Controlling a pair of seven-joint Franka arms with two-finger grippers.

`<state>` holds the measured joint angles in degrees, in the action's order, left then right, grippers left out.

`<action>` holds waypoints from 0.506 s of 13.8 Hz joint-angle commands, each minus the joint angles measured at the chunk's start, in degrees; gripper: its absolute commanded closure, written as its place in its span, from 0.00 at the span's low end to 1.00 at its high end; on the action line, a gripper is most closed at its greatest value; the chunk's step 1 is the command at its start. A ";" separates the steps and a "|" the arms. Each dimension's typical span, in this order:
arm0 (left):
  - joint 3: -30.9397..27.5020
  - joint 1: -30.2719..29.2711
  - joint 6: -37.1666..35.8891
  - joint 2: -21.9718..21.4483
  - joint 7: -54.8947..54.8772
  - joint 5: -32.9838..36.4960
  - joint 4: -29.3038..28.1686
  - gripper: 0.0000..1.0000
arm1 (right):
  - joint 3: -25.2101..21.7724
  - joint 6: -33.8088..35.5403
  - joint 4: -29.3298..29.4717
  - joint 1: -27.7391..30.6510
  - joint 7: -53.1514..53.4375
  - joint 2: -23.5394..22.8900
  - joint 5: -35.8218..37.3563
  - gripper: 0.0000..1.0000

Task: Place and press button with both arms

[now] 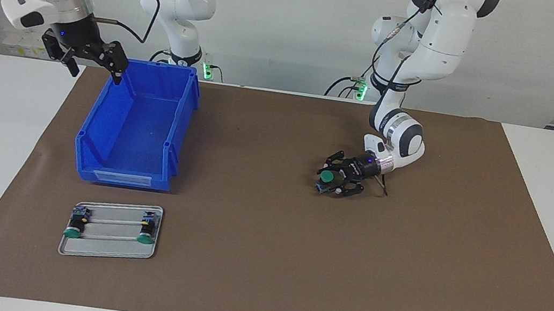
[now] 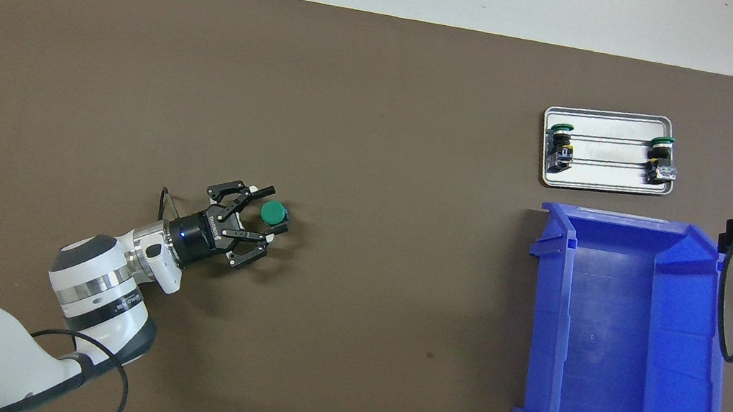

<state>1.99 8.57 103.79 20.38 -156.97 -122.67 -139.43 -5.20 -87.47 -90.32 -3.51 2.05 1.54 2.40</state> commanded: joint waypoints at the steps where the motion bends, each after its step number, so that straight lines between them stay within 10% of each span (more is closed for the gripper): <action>1: -0.14 0.40 0.36 1.06 -3.70 -1.43 -0.05 0.03 | 0.28 0.63 -0.38 0.26 0.68 0.39 -0.64 0.00; 7: -0.32 -0.39 0.01 0.63 -1.25 -1.17 -0.23 0.01 | 0.28 0.63 -0.38 0.26 0.76 0.39 -0.64 0.00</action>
<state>1.83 8.51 103.83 20.63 -156.15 -122.70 -139.49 -5.20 -87.47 -90.32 -3.51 2.05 1.54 2.40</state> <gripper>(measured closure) 0.004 0.000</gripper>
